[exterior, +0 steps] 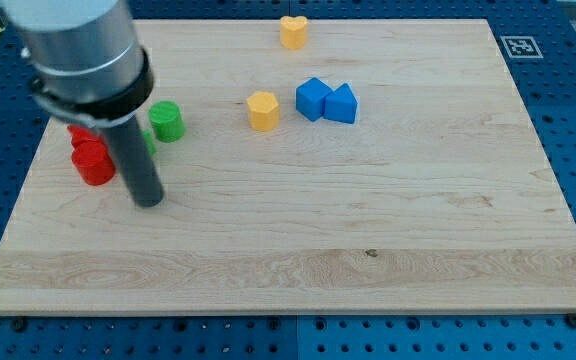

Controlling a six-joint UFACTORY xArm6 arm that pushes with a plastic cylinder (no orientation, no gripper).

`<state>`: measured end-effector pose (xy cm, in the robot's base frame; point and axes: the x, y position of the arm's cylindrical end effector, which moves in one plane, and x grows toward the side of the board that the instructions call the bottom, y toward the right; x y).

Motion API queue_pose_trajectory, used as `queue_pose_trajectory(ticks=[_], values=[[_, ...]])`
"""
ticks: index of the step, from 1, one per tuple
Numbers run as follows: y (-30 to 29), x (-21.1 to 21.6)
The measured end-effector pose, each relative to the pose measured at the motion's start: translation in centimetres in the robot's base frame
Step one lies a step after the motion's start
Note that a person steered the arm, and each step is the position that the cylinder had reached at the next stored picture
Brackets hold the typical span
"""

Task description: Push the red star along with green circle towards the center

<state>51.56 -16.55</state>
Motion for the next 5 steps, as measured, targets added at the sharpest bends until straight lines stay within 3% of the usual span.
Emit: queue_pose_trajectory(ticks=[2, 4, 5], values=[[-7.5, -0.5], [-9.8, -7.4], [-9.5, -7.9]])
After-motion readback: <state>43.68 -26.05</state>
